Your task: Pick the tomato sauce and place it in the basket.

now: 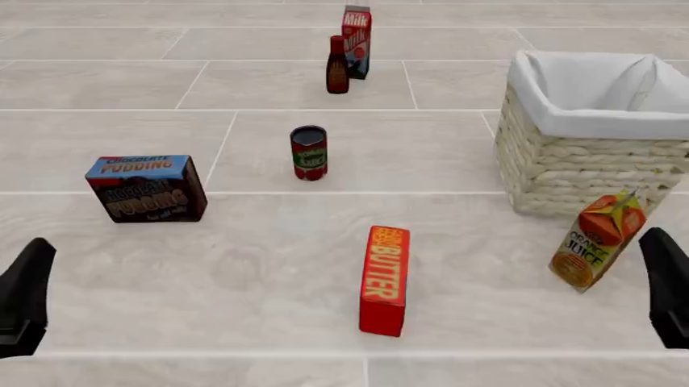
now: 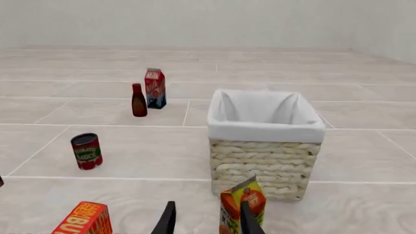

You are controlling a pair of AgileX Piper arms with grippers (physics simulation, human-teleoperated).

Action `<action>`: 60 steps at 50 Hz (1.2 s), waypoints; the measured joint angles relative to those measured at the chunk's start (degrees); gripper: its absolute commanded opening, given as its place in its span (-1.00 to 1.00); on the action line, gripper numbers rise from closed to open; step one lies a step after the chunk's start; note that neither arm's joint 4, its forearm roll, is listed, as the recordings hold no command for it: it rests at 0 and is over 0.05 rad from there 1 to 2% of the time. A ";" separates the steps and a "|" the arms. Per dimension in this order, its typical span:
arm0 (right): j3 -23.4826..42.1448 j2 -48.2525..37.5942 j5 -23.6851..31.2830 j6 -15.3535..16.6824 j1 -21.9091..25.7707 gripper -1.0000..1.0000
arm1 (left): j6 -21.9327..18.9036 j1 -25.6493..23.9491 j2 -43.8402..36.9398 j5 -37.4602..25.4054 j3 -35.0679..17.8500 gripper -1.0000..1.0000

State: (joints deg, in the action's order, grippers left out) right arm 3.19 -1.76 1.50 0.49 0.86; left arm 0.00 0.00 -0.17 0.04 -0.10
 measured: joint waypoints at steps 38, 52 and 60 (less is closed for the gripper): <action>-3.09 -16.21 -18.05 -0.64 4.92 1.00 | 0.00 0.00 -0.26 0.06 -0.15 1.00; -2.09 -32.80 -33.16 -0.03 8.86 1.00 | 0.00 0.00 -0.27 0.07 -0.15 1.00; -0.56 -40.54 -39.07 0.09 10.87 1.00 | 0.00 -0.01 -0.28 0.06 -0.15 1.00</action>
State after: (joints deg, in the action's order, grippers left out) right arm 2.63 -42.30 -37.57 0.59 11.73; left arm 0.00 -0.01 -0.44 0.11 -0.24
